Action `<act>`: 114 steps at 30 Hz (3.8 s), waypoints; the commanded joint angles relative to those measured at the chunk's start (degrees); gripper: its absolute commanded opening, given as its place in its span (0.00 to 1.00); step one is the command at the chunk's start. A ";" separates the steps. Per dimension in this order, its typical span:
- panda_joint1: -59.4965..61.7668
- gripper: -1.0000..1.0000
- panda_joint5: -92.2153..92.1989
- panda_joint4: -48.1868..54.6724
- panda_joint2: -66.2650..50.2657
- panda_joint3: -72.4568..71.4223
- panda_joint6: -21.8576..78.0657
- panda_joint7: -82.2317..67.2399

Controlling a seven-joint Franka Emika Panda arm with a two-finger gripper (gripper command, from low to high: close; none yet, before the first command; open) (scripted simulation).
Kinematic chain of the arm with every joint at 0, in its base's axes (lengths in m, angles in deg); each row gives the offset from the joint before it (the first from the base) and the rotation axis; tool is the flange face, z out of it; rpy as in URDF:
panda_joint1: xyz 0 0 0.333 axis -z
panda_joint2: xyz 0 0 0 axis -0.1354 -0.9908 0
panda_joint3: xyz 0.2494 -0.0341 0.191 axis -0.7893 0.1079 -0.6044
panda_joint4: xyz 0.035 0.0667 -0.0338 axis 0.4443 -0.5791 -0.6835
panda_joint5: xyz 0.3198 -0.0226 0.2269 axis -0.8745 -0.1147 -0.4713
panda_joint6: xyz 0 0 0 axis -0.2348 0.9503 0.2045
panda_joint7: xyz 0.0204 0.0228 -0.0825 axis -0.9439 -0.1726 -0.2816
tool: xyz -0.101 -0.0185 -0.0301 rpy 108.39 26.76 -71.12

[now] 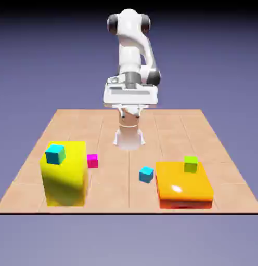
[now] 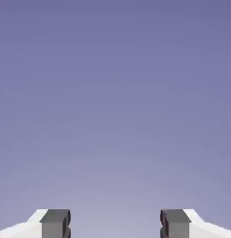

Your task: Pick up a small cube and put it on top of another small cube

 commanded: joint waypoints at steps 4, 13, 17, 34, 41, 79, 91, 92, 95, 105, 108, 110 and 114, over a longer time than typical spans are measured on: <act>-2.25 0.50 -9.97 0.42 -3.16 1.44 0.03 -5.67; -9.26 0.50 -32.40 0.95 -10.59 9.25 -1.25 -17.80; -12.80 0.50 -42.36 1.09 -13.97 13.71 -2.10 -23.06; -27.85 0.50 -84.72 1.69 -28.32 32.68 -5.73 -45.43; -34.04 0.50 -102.17 1.94 -34.22 40.49 -7.23 -54.64; -32.66 0.50 -162.83 7.08 -65.45 46.70 -1.93 -84.69; -53.41 0.00 -160.71 3.03 -55.21 66.50 -11.76 -85.12; -55.49 0.00 -160.50 2.62 -54.18 68.48 -12.75 -85.16; -50.72 0.00 -154.19 2.11 -51.78 62.48 -10.13 -87.47; -34.15 0.00 -132.82 0.47 -43.82 41.71 -1.04 -95.28; -29.18 0.00 -126.41 -0.02 -41.44 35.48 1.69 -97.63; -25.87 0.00 -122.14 -0.35 -39.84 31.33 3.50 -99.19; -19.24 0.00 -113.59 -1.01 -36.66 23.02 7.14 -102.32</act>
